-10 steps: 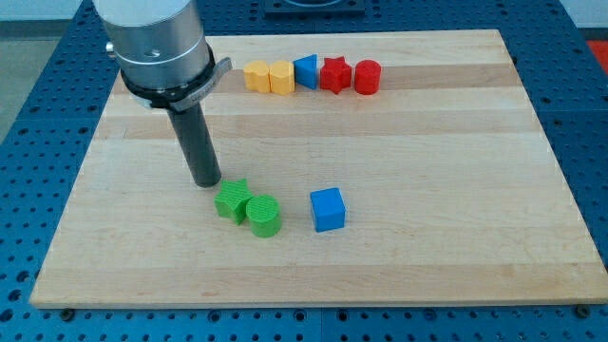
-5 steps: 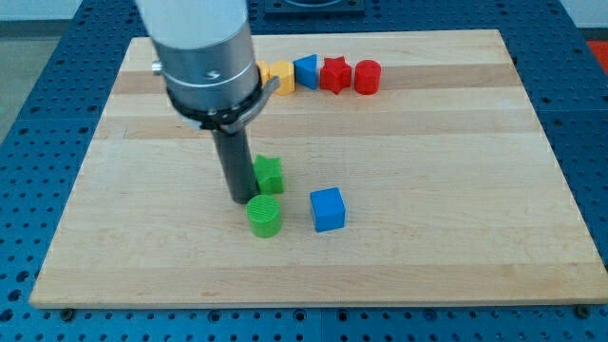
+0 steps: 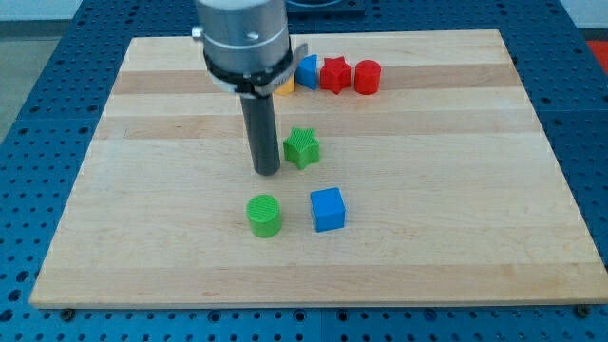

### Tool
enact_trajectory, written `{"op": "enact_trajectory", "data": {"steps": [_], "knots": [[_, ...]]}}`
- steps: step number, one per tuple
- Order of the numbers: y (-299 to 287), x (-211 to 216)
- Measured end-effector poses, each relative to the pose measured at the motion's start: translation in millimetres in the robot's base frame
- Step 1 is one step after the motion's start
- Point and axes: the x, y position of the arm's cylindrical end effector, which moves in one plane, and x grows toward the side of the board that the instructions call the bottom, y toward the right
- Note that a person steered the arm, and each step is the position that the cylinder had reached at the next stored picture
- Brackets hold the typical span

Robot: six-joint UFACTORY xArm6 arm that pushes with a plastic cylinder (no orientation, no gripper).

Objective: Place the green star vertically below the blue triangle

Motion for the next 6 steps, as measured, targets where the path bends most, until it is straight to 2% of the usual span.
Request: {"op": "enact_trajectory", "data": {"steps": [1,2,6], "knots": [[40,15],[77,-2],[43,1]]}}
